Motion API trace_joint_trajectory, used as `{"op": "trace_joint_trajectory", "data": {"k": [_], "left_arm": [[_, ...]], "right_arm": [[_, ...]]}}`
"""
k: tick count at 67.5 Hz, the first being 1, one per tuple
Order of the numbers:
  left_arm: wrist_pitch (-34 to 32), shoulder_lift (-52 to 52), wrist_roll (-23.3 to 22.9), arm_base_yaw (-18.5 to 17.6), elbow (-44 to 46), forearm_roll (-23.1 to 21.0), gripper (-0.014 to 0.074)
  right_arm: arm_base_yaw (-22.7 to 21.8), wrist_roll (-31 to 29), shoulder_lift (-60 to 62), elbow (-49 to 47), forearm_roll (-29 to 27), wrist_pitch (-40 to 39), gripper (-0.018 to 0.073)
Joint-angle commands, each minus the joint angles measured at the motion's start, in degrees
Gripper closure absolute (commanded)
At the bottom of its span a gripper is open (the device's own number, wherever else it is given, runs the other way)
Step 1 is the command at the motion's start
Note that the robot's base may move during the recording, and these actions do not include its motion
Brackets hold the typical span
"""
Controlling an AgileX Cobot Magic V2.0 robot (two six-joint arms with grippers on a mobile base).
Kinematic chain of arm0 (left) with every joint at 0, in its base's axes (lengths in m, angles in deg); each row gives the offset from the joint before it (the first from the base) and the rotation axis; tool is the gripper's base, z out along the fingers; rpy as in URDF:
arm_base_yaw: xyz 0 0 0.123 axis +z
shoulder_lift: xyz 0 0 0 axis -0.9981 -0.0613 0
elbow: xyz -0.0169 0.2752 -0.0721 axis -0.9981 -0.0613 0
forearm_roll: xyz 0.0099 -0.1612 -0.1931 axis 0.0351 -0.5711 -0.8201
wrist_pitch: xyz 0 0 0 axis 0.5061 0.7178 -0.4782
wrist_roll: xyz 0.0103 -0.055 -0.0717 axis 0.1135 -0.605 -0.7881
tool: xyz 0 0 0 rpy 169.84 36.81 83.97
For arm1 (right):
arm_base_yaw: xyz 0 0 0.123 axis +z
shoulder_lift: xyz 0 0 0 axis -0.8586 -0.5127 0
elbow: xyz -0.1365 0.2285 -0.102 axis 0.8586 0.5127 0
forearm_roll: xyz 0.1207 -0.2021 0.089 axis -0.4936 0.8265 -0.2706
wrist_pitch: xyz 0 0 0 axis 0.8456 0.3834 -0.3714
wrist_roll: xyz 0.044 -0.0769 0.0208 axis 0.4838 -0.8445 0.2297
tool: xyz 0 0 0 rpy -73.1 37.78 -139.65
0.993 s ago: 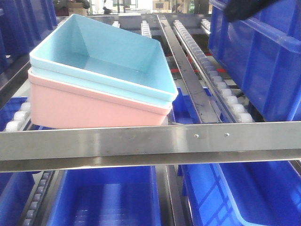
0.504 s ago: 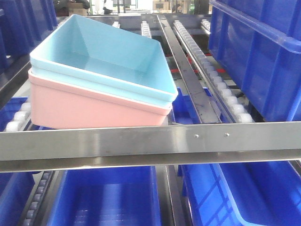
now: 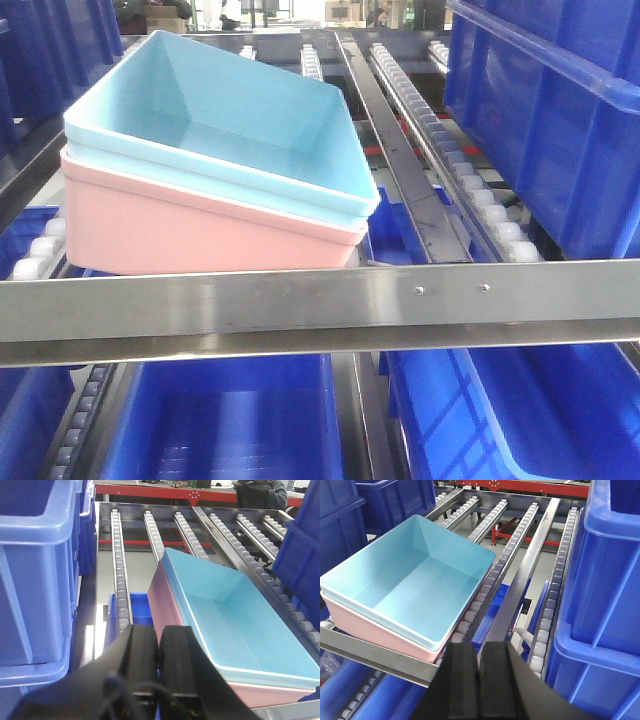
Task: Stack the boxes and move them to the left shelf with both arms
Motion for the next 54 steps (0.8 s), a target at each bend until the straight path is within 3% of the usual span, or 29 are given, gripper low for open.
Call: {"op": "trace_joint_trajectory", "data": {"k": [1,21,39,50,54], "left_arm": [[-5.01,-0.28,-0.01,0.12,1.77,-0.08,0.0598],[-6.47,1.33,-0.01,0.69,-0.97,-0.08,0.0598],[-17.75,15.51,-0.01,10.86,-21.9,-2.67,0.0598],[-18.93,26.14,-0.01,16.16,-33.24,-3.17,0.0598],[-19.6,25.38,-0.12,17.04,-34.72,-3.39,0.0598]], "right_arm": [[0.08,0.09,-0.36,-1.59,0.76,-4.69,0.0508],[0.08,0.09,-0.36,-1.59,0.76,-4.69,0.0508],[0.08,0.09,-0.36,-1.59,0.76,-4.69,0.0508],[0.08,0.09,-0.36,-1.59,0.76,-4.69,0.0508],[0.08,0.09,-0.43,-1.59,0.76,-4.53,0.0508]]}}
